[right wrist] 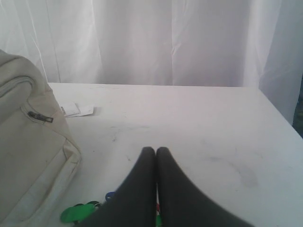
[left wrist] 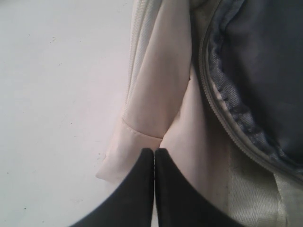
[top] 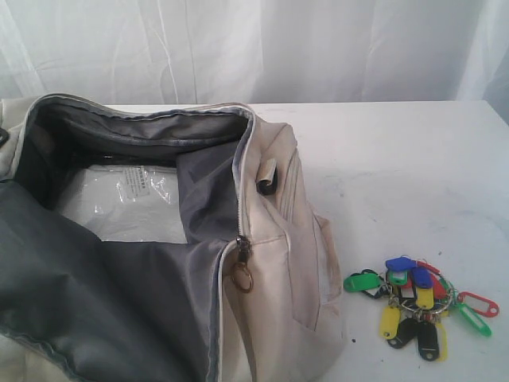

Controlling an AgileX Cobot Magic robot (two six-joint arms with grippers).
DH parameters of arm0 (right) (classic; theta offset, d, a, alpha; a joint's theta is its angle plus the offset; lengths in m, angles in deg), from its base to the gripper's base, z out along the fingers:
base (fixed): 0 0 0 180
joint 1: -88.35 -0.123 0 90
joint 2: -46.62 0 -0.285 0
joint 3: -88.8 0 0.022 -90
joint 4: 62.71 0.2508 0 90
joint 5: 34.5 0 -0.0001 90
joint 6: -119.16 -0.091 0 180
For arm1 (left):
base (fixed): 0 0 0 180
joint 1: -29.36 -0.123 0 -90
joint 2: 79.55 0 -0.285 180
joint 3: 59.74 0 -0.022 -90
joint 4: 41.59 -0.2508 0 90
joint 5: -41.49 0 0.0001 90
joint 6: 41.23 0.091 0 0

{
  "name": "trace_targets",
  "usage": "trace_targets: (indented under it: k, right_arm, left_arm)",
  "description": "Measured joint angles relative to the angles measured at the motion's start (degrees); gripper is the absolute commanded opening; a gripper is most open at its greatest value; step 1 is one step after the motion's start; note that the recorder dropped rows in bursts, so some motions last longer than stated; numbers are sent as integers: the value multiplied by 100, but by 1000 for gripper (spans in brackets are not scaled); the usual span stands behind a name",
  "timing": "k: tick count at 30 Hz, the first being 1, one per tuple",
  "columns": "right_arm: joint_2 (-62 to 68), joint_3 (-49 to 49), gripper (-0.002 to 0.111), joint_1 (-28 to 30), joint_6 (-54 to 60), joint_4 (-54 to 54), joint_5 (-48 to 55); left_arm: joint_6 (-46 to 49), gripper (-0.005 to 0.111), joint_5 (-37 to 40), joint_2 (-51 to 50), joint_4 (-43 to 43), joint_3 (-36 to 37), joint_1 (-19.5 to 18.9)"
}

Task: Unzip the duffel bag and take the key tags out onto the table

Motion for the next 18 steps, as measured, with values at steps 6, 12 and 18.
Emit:
trace_targets:
  k: [6,12,18]
  right_arm:
    - [0,0,0,0,-9,-54,155]
    - [0,0,0,0,-94,-61,656]
    - [0,0,0,0,-133,-61,977]
  left_arm:
    - [0,8,0,0,0,0,0]
    - [0,8,0,0,0,0,0]
    - [0,8,0,0,0,0,0]
